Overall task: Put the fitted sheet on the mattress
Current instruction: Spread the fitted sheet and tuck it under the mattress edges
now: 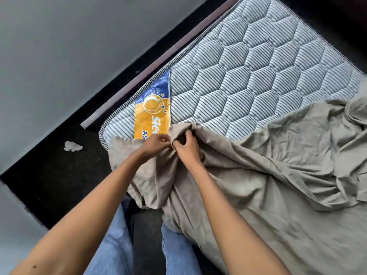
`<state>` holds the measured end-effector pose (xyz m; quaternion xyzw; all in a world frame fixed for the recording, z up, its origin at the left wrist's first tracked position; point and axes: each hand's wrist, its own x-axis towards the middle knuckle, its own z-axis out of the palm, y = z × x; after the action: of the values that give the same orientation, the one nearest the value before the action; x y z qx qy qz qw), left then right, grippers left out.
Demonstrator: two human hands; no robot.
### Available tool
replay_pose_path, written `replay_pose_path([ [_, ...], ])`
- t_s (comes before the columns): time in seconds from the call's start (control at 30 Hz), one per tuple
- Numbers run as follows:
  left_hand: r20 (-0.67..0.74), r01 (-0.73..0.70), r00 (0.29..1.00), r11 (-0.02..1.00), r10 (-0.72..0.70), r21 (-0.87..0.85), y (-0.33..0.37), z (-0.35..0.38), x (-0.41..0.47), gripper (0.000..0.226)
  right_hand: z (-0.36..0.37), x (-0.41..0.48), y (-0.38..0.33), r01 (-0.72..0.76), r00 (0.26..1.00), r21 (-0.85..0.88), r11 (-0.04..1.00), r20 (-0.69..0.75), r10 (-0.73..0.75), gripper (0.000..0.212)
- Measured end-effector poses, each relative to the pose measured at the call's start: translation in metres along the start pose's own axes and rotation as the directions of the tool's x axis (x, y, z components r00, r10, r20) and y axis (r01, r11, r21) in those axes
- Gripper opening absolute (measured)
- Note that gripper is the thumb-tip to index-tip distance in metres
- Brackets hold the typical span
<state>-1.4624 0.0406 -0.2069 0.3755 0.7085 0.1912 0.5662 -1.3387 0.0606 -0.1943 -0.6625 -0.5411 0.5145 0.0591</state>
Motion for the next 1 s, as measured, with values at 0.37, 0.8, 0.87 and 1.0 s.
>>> replay_pose_path([
  [0.37,-0.4,-0.099,0.889,0.945,0.225,0.311,-0.018,-0.151,0.001,0.016,0.078,0.006,-0.109,0.121,0.977,0.057,0.991,0.17,-0.129,0.048],
  [0.8,-0.168,0.143,0.976,0.989,-0.135,0.036,-0.05,-0.227,0.035,0.066,0.117,0.006,-0.094,-0.056,0.961,-0.132,0.99,-0.277,0.017,0.017],
  [0.87,-0.065,0.201,0.979,0.968,-0.193,0.152,-0.057,-0.231,0.036,0.072,0.119,0.002,-0.082,-0.129,0.976,-0.206,0.97,-0.197,0.088,0.024],
  [1.0,-0.208,0.236,0.961,0.936,-0.184,0.263,-0.072,-0.259,0.051,0.012,0.117,-0.002,-0.066,-0.149,0.988,-0.285,0.947,-0.07,0.135,0.045],
])
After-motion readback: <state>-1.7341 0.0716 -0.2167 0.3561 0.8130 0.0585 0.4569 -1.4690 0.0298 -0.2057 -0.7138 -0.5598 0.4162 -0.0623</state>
